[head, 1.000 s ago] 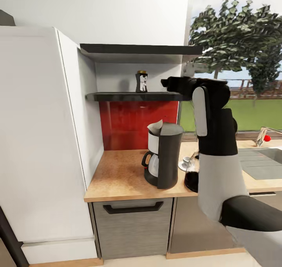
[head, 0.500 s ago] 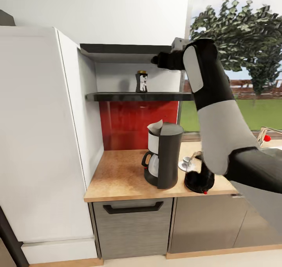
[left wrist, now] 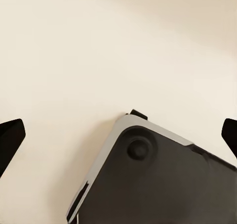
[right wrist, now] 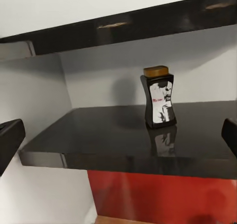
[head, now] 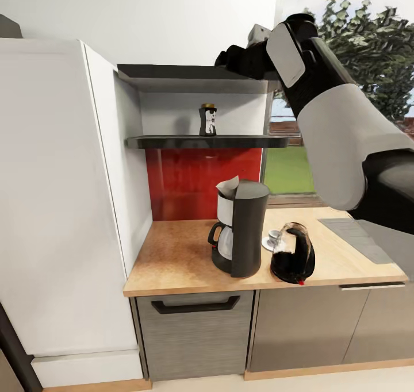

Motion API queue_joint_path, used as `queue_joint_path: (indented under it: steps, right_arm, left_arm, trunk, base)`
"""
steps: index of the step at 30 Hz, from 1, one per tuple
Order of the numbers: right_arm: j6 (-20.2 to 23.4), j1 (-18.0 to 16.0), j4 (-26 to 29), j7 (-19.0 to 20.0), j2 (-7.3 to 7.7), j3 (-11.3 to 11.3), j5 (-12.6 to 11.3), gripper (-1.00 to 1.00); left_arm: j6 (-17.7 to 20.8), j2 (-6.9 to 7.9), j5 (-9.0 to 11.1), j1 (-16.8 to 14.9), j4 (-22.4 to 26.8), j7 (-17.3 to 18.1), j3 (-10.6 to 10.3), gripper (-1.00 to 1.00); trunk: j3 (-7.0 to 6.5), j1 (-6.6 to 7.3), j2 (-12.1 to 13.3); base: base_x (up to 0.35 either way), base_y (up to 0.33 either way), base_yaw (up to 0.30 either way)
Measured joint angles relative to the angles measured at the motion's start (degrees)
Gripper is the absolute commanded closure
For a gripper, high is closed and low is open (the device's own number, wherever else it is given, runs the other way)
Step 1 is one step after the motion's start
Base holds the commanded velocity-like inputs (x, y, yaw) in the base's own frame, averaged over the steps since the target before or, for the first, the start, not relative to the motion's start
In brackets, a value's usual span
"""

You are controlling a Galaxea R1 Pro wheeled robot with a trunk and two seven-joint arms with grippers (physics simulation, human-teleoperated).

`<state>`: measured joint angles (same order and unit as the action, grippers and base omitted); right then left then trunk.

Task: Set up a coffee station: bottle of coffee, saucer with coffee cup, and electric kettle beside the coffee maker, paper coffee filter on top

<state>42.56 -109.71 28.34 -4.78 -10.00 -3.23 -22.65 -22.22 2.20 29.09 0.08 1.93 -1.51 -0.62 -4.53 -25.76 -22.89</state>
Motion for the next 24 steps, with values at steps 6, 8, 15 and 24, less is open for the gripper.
queue_joint_path:
  steps: [6,8,15,24]
  right_arm:
    - [-4.2,-0.4,-0.7,0.7,0.0,-0.4,0.2,-1.0]
    - [-5.0,-0.5,-0.8,0.9,0.0,-0.5,0.2,-1.0]
    - [-6.3,-0.4,-2.7,2.6,0.0,-0.6,1.1,-1.0]
    - [-12.8,-0.4,-11.3,6.1,0.0,-0.5,5.2,-1.0]
  left_arm:
    - [0.0,-0.07,0.0,0.0,0.0,0.0,0.0,-1.0]
    - [0.0,-0.08,0.0,0.0,0.0,0.0,0.0,-1.0]
    - [0.0,-0.11,0.1,0.0,0.0,-0.3,0.2,-1.0]
    - [0.2,-0.17,-0.5,0.0,0.1,-0.3,-0.2,-1.0]
  trunk:
    - [0.0,0.0,0.0]
    - [0.0,0.0,0.0]
    - [0.0,0.0,0.0]
    - [0.06,0.0,0.0]
  base:
    - [0.0,0.0,0.0]
    - [0.0,0.0,0.041]
    - [0.0,0.0,0.205]
    - [0.0,0.0,0.272]
